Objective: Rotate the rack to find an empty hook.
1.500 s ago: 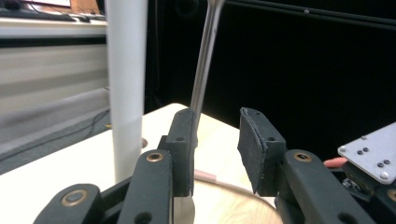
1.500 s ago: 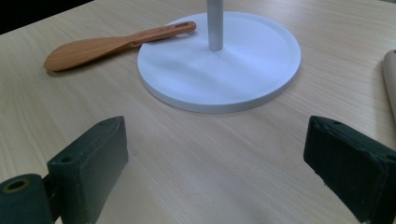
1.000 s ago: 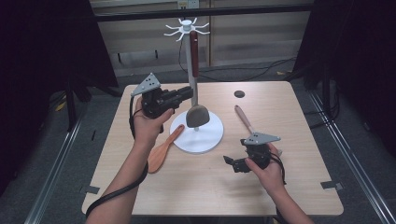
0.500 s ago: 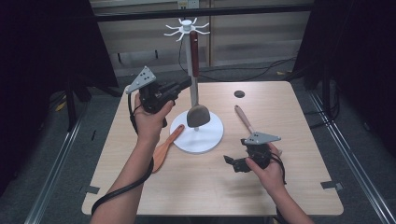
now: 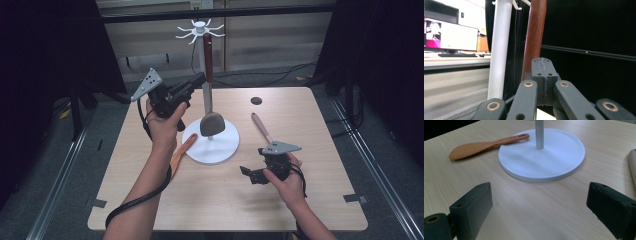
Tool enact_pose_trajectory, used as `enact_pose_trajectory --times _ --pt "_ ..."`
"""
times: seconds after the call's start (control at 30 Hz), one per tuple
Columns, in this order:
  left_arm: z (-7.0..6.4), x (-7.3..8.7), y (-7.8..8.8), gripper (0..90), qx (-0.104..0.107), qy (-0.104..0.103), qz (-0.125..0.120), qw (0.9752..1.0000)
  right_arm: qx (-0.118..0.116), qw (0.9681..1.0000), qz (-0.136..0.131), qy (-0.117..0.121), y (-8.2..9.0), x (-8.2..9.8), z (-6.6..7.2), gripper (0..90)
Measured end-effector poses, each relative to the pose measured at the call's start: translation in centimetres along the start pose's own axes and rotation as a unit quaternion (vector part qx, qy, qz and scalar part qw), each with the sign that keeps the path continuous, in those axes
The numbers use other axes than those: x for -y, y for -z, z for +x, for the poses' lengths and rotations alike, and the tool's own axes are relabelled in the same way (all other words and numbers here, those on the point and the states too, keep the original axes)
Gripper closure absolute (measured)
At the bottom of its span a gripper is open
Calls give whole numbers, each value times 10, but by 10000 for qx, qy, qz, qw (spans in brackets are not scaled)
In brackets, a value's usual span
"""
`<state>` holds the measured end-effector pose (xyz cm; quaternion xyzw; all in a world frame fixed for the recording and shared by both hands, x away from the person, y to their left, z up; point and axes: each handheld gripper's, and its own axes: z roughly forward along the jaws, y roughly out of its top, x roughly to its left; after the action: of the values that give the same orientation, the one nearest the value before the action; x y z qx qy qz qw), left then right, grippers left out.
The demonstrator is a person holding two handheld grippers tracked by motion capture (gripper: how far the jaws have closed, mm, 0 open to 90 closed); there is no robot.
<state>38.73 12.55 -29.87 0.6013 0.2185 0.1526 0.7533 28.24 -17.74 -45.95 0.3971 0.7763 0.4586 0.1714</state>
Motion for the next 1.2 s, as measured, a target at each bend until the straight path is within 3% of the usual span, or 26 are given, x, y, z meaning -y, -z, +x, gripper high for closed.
enact_pose_trajectory --times 0.07,0.37,0.63,1.2 --pt "0 -1 -1 900 59 10 -69 10000 2 10000 1 -3 0 0 0 60" --pt "-3 -7 -3 900 -74 -44 -398 9992 2 10000 0 -19 1 0 -1 60" --pt "-2 -17 -2 900 -66 -60 -796 9968 -9 10000 -10 -10 0 0 0 60" --pt "-2 -35 -6 900 -87 -67 -1015 9948 -33 10000 4 -15 0 0 0 60"
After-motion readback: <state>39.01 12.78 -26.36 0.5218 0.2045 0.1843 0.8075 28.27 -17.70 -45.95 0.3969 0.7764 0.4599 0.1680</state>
